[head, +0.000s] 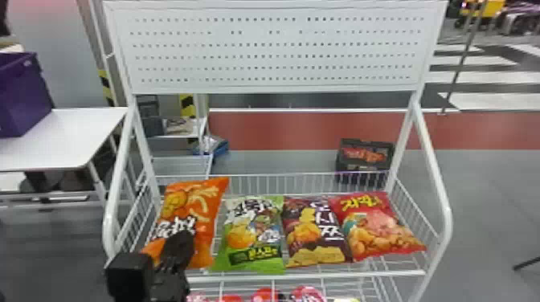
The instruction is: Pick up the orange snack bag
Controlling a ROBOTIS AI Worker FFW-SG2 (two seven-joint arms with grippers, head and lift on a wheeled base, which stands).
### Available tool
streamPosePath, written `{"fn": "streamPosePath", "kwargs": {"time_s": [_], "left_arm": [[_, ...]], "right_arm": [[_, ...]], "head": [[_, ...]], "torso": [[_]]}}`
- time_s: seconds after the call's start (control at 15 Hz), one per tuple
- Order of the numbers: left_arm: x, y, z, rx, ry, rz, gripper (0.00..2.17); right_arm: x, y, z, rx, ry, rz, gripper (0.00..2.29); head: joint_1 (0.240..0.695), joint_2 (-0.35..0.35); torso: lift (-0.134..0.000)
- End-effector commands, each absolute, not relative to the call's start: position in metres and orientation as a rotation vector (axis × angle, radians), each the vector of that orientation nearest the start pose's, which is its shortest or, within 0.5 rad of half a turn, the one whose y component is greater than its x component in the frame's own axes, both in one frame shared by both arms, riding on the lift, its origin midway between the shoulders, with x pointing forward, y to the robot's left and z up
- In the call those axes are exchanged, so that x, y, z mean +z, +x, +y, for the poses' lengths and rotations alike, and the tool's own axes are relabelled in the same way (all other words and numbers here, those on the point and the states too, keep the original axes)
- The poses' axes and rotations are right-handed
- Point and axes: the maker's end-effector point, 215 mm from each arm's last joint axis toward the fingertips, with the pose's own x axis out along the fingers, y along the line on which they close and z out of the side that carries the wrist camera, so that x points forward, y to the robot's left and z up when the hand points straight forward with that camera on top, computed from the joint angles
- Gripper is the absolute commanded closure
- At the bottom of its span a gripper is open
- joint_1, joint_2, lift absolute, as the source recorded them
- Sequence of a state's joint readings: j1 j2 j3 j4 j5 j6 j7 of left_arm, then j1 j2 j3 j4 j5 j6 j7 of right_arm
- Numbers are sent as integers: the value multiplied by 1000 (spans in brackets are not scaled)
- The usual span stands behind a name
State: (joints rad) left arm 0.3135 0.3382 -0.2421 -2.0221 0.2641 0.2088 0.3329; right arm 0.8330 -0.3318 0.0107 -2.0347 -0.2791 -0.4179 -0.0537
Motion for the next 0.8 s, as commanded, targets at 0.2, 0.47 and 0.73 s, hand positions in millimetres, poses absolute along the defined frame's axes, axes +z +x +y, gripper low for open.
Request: {"fn": "streamPosePath", "kwargs": {"time_s": [0.2,0.47,0.73], "left_arm": [[-337,426,219,-39,18,114,1534],[-340,391,225,-36,-3,88,1531],[-326,353,227,-36,-18,20,1531]], "right_arm": [[-348,338,-264,95,48,-21,167],[-349,338,-264,95,52,-20,167],[-350,337,-264,97,50,-17,167]], "head": [[499,0],[499,0],[499,0]], "torso": [[0],[0],[0]]}}
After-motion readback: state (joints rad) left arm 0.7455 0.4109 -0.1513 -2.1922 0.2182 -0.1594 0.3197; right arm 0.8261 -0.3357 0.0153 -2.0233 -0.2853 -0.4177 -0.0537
